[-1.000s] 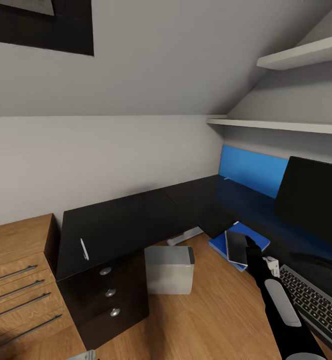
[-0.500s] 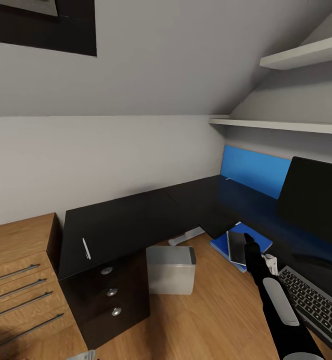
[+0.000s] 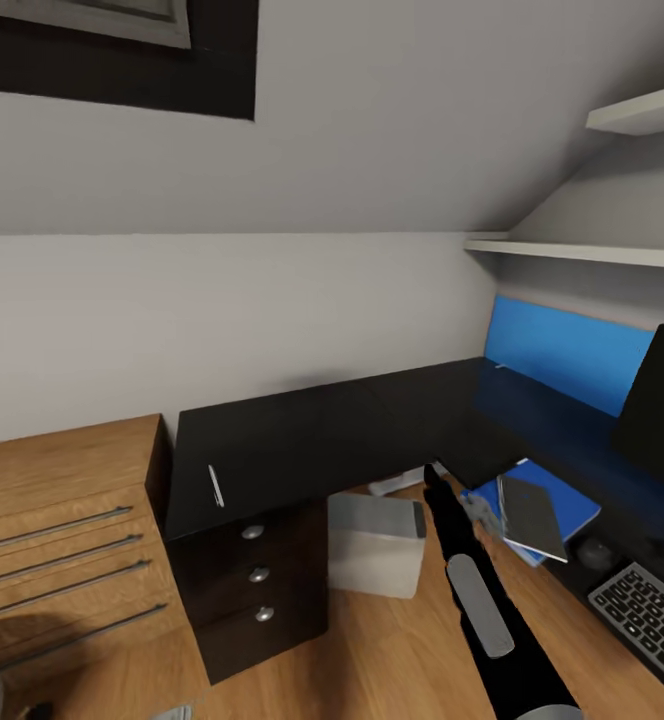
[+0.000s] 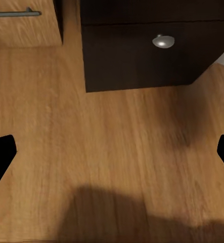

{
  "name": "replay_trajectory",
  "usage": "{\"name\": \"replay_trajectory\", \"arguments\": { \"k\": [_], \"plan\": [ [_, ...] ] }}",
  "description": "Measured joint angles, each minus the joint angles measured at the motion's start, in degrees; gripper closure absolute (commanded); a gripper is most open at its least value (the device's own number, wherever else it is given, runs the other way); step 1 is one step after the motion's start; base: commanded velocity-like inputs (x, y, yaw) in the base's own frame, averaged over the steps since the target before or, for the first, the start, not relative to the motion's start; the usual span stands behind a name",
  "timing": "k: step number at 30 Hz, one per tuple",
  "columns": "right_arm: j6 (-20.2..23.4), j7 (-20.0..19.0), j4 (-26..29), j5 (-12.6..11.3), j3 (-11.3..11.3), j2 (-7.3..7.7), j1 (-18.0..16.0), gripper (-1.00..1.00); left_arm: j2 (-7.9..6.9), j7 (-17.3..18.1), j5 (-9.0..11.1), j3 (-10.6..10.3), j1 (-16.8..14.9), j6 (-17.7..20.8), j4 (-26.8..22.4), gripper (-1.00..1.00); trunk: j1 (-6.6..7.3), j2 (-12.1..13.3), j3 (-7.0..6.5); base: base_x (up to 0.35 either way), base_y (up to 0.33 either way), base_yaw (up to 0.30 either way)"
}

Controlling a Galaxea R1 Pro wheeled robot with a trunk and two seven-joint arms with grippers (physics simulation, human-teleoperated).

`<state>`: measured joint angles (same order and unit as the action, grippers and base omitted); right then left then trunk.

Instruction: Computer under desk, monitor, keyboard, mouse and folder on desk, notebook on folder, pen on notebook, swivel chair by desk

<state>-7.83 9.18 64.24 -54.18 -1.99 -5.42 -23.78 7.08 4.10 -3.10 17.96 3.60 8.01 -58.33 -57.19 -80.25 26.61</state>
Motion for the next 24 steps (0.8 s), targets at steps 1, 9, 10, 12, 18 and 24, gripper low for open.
{"name": "replay_trajectory", "arguments": {
  "k": [1, 9, 10, 12, 18, 24],
  "plan": [
    [-1.27, 0.95, -0.21, 1.94, -1.14, -0.38, 0.0, -1.0, -0.01, -0.01, 0.0, 0.0, 0.0, 0.0, 0.04, -1.0, 0.0, 0.0, 0.0, 0.0, 0.0, 0.285],
    [-9.75, 10.48, -10.69, 20.0, -14.31, -4.48, -0.06, -1.0, -0.13, -0.1, 0.0, 0.11, 0.0, 0.0, 0.2, -1.0, 0.0, 0.0, -0.01, 0.0, 0.0, 0.287],
    [-10.33, 11.52, -14.76, 23.46, -15.91, -4.58, -0.14, -1.0, -0.17, -0.11, 0.02, 0.14, -0.01, 0.0, 0.23, -1.0, 0.0, 0.0, -0.01, 0.0, 0.0, 0.287],
    [-10.85, 12.07, -18.31, 26.92, -16.79, -4.58, -0.24, -1.0, -0.19, -0.12, 0.01, 0.15, -0.01, 0.0, 0.3, -1.0, 0.0, 0.0, -0.01, 0.0, 0.0, 0.287],
    [-13.58, 12.51, -21.5, 30.81, -17.47, -4.58, -0.31, -1.0, -0.24, -0.12, 0.0, 0.15, -0.01, -0.03, 1.39, -1.0, 0.0, 0.0, -0.01, 0.0, 0.0, 0.287],
    [-15.74, 12.61, -22.45, 31.91, -17.7, -4.58, -0.32, -1.0, -0.22, -0.12, -0.03, 0.15, -0.01, -0.08, 2.49, -1.0, 0.0, 0.0, -0.01, 0.0, 0.0, 0.287]
  ]
}}
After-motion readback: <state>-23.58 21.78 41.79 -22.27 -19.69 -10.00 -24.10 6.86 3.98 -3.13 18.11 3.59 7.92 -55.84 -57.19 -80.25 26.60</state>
